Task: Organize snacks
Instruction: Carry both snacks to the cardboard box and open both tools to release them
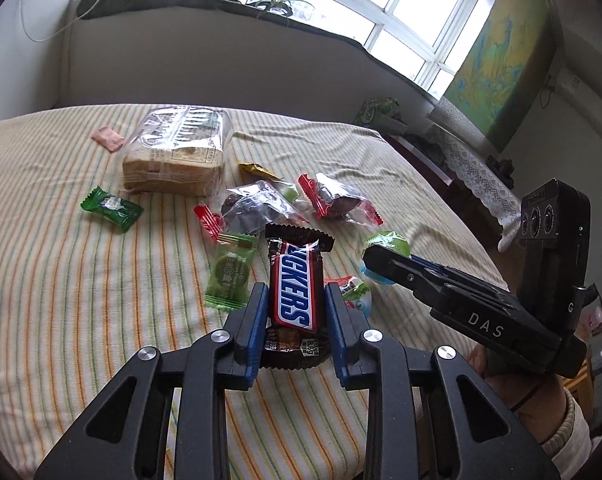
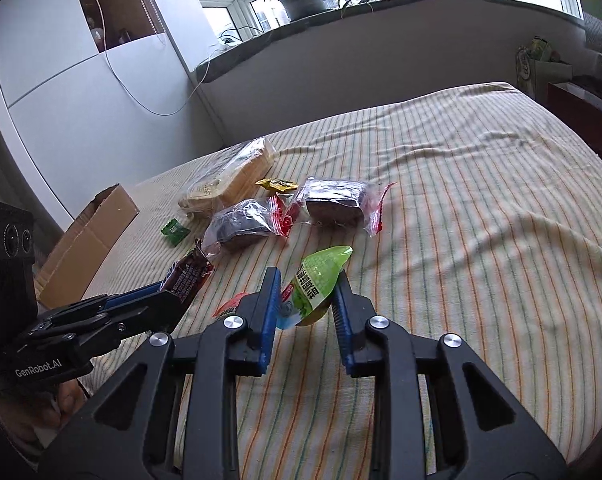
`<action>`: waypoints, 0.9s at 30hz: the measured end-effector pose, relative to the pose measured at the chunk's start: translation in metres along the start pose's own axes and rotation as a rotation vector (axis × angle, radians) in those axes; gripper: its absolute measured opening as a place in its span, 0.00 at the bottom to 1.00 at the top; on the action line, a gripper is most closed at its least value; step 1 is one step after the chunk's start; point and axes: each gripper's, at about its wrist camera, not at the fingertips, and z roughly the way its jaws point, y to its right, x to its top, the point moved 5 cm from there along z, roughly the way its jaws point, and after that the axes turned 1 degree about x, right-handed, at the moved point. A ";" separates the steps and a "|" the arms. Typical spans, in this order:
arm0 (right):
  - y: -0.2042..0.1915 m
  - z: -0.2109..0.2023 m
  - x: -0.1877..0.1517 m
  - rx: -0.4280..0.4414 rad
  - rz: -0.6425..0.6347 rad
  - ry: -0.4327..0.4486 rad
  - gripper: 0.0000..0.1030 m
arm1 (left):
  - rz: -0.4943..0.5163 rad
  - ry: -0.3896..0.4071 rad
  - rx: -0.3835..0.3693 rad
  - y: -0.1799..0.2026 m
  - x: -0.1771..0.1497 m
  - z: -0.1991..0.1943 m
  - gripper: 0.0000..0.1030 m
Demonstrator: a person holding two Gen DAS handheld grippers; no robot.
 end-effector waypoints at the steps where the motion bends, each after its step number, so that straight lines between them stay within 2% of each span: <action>1: 0.001 -0.002 0.000 -0.002 0.004 0.002 0.26 | 0.000 0.007 -0.009 0.001 0.000 -0.002 0.26; 10: -0.005 -0.018 0.003 -0.014 0.011 0.047 0.26 | 0.009 0.041 -0.020 0.009 0.005 -0.015 0.26; 16: -0.035 -0.050 0.023 -0.024 -0.043 0.129 0.26 | 0.048 0.130 -0.007 0.013 0.018 -0.055 0.26; 21: -0.071 -0.077 0.037 -0.038 -0.109 0.182 0.26 | 0.077 0.241 0.009 0.011 0.028 -0.101 0.26; 27: -0.110 -0.083 0.039 -0.043 -0.176 0.184 0.26 | 0.046 0.320 0.015 -0.006 0.027 -0.138 0.26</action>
